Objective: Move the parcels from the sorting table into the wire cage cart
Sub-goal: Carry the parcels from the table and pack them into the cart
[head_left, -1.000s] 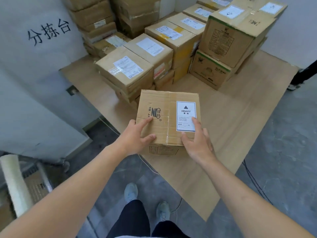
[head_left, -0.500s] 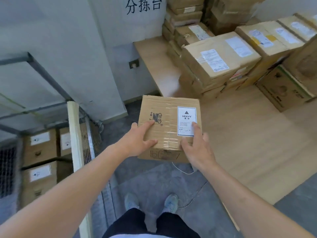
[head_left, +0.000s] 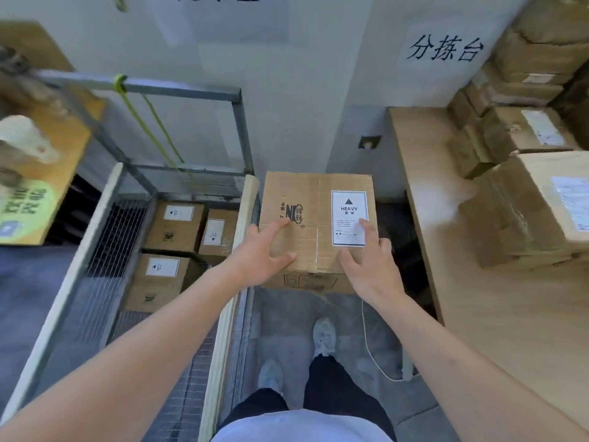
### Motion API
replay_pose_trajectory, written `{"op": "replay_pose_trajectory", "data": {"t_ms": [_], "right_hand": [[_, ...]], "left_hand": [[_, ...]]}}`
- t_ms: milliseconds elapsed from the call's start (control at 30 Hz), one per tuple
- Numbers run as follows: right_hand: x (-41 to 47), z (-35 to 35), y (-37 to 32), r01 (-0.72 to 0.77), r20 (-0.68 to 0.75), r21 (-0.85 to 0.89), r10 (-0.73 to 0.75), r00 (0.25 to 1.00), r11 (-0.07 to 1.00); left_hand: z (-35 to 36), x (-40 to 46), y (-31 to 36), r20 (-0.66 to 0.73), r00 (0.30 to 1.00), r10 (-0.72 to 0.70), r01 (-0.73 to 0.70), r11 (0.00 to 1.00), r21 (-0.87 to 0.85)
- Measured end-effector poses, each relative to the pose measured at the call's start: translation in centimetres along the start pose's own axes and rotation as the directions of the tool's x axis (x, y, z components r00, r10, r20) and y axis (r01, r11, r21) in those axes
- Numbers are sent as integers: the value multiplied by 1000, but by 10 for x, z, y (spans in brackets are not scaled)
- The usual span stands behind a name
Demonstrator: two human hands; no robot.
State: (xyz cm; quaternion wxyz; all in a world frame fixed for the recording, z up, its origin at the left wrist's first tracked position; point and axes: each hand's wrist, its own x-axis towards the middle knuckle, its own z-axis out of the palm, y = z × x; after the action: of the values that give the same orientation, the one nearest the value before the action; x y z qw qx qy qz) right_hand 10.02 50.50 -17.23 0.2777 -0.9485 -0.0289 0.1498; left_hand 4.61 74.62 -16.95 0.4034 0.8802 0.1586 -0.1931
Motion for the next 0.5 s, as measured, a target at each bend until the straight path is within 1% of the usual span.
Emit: {"op": "replay_pose_trajectory", "data": {"t_ms": [100,233,367,500], "right_hand": [[26,12,-21,85,72,3,-85,994,996],[70,27,-46,194,188,-10,-188,964,981],[117,39,-69,324,298,-52,-295,908,944],[152,52,-92,441,406,-55,-383,830,896]], "left_hand": [[-14,5,-20,-59,996,-62,60,997,-39],[-27,12,-39,-131,978,-160,139,978,-157],[-31,20,-48,-178,935,-308,250,925,-286],[-31,24,-55,-242,869,-432,314,858,-407]]}}
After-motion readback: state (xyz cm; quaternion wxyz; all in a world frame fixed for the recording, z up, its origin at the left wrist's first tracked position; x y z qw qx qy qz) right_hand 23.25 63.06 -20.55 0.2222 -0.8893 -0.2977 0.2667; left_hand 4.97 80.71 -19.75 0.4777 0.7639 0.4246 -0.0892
